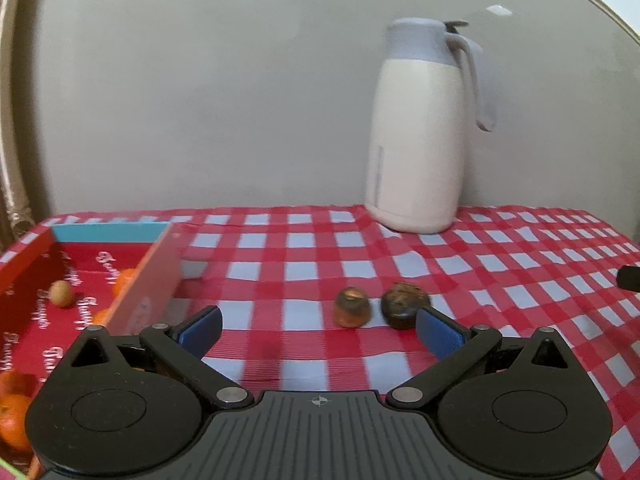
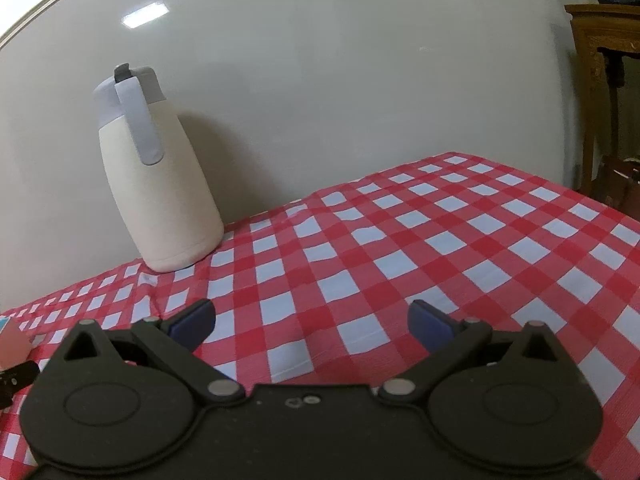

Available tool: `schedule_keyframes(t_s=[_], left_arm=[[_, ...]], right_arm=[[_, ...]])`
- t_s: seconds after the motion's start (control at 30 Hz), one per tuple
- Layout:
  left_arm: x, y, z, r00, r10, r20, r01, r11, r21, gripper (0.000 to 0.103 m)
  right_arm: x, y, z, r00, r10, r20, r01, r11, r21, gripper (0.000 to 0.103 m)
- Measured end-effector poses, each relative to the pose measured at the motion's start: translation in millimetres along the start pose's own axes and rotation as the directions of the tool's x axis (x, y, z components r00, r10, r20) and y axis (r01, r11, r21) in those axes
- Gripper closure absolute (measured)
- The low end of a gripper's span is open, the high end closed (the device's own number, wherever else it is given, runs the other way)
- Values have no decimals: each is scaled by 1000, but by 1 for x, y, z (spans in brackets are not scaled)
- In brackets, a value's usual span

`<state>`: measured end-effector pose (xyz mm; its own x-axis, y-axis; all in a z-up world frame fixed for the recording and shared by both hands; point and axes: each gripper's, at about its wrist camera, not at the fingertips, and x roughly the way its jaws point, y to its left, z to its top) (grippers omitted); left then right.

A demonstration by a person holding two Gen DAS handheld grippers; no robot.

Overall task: Organize fruits
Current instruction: 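Move the left gripper toward the two brown fruits on the table, then grasp the larger dark brown fruit with the left gripper, then carry the dark brown fruit into the box and open the left gripper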

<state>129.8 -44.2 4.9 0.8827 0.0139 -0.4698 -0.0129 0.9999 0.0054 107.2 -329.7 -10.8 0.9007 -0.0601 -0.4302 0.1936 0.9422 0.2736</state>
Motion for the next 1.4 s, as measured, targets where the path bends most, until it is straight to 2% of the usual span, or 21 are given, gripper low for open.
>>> schedule_keyframes(t_s=[0.17,0.27,0.43,0.57,0.77,0.97,1.1,1.23,1.3,1.4], left_arm=[[10,-15,3,999,-29,-14,29,1000,3,0],[18,-20,3,997,-66,-40,65,998,-10,20],[25,-36,-1,992,-111,-59,111,994,1,24],[35,-45,-1,990,-117,-73,118,993,12,26],[54,-52,2,991,-83,-100,85,996,20,30],[69,-59,4,987,-77,-139,82,996,32,42],[72,-60,6,988,-62,-141,66,998,23,43],[75,-59,7,988,-54,-141,56,998,12,44],[76,-61,7,990,-32,-139,35,999,16,60],[77,-61,7,990,-32,-139,35,999,23,60]], right_arm=[[2,-8,2,1000,-20,6,20,1000,-13,0],[4,-14,4,1000,-29,4,29,1000,-10,0],[6,-20,7,1000,-31,6,31,999,-11,0],[7,-22,9,1000,-28,13,29,999,-19,0],[12,-28,11,999,-34,2,34,999,-26,0],[22,-38,15,996,-85,3,85,996,-7,0],[29,-48,18,995,-102,-4,102,994,29,0],[31,-47,17,995,-101,-13,101,995,19,0],[32,-47,17,995,-101,-22,102,995,9,0],[33,-47,17,994,-105,-33,105,994,7,0]])
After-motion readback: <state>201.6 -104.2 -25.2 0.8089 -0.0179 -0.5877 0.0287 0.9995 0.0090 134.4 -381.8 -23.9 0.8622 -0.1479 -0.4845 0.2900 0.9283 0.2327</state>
